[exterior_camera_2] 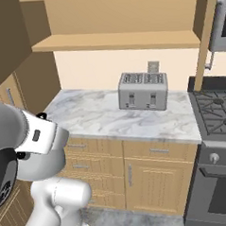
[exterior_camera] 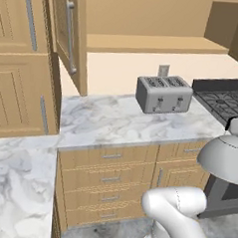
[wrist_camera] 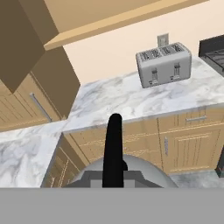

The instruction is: Open the cabinet, pick the kettle from the cabinet, and place it in the sink.

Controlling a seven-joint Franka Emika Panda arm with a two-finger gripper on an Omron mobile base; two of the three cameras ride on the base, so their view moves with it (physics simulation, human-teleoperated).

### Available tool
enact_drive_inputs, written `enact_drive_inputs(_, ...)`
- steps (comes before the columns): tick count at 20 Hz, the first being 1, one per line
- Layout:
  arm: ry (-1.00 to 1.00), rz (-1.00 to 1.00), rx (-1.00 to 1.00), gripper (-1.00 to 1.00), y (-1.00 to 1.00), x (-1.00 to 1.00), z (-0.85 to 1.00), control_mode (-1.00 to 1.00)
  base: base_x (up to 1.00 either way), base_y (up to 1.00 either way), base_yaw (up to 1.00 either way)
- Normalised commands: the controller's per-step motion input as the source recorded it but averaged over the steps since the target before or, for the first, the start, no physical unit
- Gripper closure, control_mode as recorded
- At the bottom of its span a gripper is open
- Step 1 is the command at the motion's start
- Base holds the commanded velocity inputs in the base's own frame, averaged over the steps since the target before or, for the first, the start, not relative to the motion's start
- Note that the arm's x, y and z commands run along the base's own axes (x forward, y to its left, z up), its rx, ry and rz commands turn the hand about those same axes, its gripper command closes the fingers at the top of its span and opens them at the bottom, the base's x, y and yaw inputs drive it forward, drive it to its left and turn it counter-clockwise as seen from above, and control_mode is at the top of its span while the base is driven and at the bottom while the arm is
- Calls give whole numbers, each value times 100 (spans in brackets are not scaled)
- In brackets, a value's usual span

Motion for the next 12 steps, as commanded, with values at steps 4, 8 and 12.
enact_drive_inputs(4, 0, 0, 0, 100, 0, 0, 0, 100, -47, -46, -4)
enact_drive_inputs(8, 0, 0, 0, 100, 0, 0, 0, 100, -27, -63, -5)
enact_drive_inputs(12, 0, 0, 0, 100, 0, 0, 0, 100, -5, -81, -4)
